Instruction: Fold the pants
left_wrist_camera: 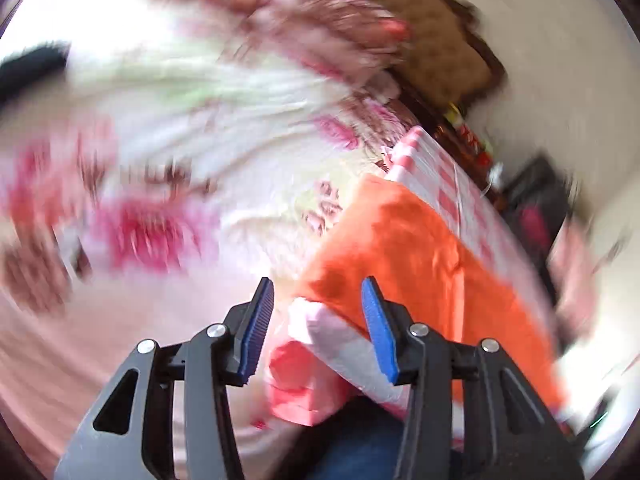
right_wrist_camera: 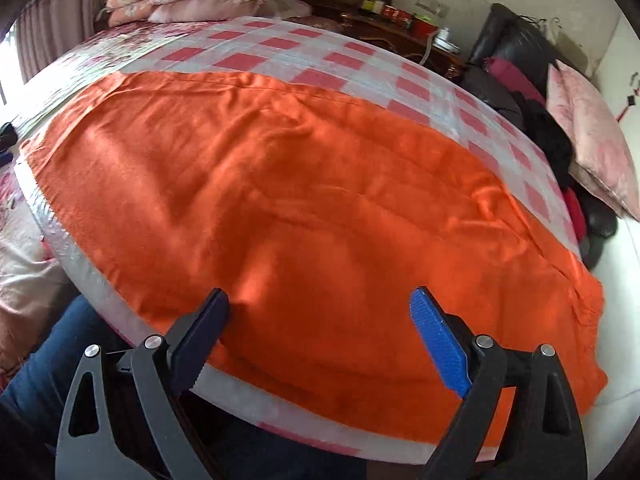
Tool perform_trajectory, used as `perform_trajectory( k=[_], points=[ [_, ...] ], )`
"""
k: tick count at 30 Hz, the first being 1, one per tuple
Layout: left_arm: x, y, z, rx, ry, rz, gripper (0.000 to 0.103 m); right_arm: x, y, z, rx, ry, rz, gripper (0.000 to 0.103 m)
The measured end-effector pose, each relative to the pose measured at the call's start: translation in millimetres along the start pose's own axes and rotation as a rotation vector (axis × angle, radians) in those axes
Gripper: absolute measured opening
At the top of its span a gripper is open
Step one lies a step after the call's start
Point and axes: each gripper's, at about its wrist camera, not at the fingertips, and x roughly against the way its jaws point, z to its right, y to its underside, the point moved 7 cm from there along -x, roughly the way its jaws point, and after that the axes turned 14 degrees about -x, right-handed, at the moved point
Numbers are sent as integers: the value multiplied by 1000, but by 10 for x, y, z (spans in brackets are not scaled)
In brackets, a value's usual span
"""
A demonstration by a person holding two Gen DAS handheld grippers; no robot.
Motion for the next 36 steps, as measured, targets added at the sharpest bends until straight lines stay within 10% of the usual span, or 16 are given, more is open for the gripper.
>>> perform_trajectory(
  k=[6, 8, 18, 20, 24, 30, 36],
  points=[
    [-273, 138, -173, 261, 326, -60, 56, 67, 2, 471, -2, 260, 16, 88],
    [-326, 127, -187, 289, 384, -70, 25, 30, 21, 699, -61, 300, -1, 88],
    [-428, -22, -349, 299, 419, -44, 12, -155, -48, 1094, -238, 272, -50, 90],
    [-395, -53, -435, 264, 330, -28, 43, -181, -78, 1114, -248, 271, -58, 90],
    [-348, -515, -112, -104, 122, 27, 47, -152, -101, 1347, -296, 360, -37, 90],
    [-833, -445, 1781, -825, 190, -69, 43, -231, -102, 1866, -445, 379, -16, 90],
    [-1526, -77, 2089, -1025, 121, -198, 45, -245, 27, 2308, -541, 352, 6, 92]
  ],
)
